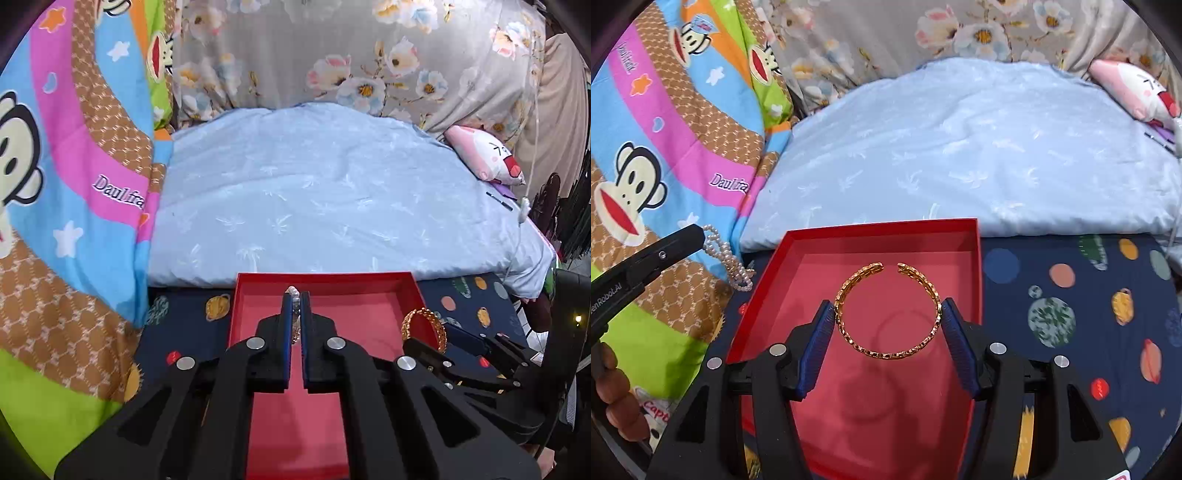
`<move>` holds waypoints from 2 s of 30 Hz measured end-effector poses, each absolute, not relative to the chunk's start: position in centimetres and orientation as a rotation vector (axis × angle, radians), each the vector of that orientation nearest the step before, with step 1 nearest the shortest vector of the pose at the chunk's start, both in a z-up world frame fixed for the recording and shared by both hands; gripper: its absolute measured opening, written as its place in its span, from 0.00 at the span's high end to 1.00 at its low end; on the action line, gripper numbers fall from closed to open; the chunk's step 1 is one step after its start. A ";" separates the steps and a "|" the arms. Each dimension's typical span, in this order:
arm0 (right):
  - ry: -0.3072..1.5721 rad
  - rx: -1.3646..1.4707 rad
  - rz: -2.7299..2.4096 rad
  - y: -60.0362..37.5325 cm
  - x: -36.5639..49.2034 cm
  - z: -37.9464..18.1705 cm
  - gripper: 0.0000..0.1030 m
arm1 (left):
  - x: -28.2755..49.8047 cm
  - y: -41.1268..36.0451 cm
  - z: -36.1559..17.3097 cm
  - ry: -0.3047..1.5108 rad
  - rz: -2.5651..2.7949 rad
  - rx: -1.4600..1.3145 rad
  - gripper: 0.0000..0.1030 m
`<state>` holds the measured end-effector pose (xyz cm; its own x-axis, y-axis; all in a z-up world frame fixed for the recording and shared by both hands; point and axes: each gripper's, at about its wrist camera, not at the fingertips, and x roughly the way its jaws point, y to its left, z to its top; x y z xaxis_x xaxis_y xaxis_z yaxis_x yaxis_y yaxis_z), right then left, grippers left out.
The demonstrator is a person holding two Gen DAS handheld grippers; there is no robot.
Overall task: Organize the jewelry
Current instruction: 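Release the clip into the red tray with the left tool while the right tool releases the bangle, then withdraw both tools from the tray back over the jewelry pile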
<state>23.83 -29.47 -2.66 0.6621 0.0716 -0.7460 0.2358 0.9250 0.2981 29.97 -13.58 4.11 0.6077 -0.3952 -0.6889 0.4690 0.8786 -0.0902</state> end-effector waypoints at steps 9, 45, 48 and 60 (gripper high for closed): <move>0.904 0.322 -0.127 -29.5 28.1 -6.0 0.43 | 35.2 -15.0 -0.9 0.852 -0.458 0.093 0.97; 0.790 0.368 -0.107 -22.3 0.9 -2.9 0.30 | 12.0 -0.8 -2.2 0.878 -0.259 0.044 0.32; 0.782 0.374 -0.101 -21.7 -0.7 -2.4 0.30 | 9.9 -0.6 -2.5 0.889 -0.277 0.049 0.32; 0.839 0.360 -0.050 -18.7 -2.8 -4.6 0.30 | 6.3 0.9 -4.3 0.932 -0.255 0.061 0.32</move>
